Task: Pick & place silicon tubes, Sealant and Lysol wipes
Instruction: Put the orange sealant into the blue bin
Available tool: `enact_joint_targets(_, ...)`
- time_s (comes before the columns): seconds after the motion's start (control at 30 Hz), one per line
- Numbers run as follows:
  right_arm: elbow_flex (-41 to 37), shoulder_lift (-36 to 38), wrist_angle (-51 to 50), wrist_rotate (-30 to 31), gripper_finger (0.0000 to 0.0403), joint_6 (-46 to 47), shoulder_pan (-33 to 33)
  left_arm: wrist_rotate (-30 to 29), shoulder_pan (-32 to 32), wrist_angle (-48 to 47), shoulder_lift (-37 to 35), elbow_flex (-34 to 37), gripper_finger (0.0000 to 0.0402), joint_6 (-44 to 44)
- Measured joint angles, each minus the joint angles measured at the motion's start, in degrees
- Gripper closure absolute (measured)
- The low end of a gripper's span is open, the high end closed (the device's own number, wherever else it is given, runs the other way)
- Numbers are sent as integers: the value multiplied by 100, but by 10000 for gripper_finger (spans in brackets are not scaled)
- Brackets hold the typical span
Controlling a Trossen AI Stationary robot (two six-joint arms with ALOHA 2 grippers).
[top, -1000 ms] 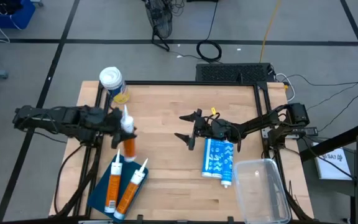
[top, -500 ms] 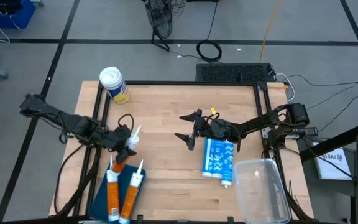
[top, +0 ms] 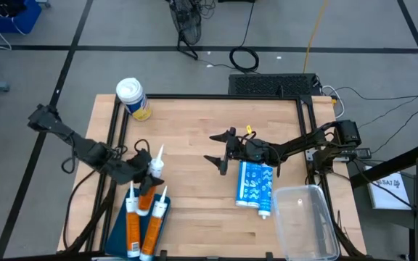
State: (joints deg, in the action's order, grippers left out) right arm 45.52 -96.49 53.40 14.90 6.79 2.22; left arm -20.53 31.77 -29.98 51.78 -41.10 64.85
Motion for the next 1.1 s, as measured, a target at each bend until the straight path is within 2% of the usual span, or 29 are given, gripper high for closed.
enact_joint_targets(0.2, 0, 0, -12, 0, 23, 0, 0, -449, 476, 17, 418, 2, 206, 691)
enact_joint_targets(0.43, 0, 0, -13, 0, 23, 0, 0, -471, 785, 13, 1078, 4, 206, 1438)
enact_joint_targets(0.67, 0, 0, -10, -2, 23, 2, 0, -222, 1012, 59, 1580, 4, 206, 2216)
enact_joint_targets(1.1, 0, 0, -13, -2, 23, 2, 0, 313, 1163, 22, 1892, 7, 206, 2944)
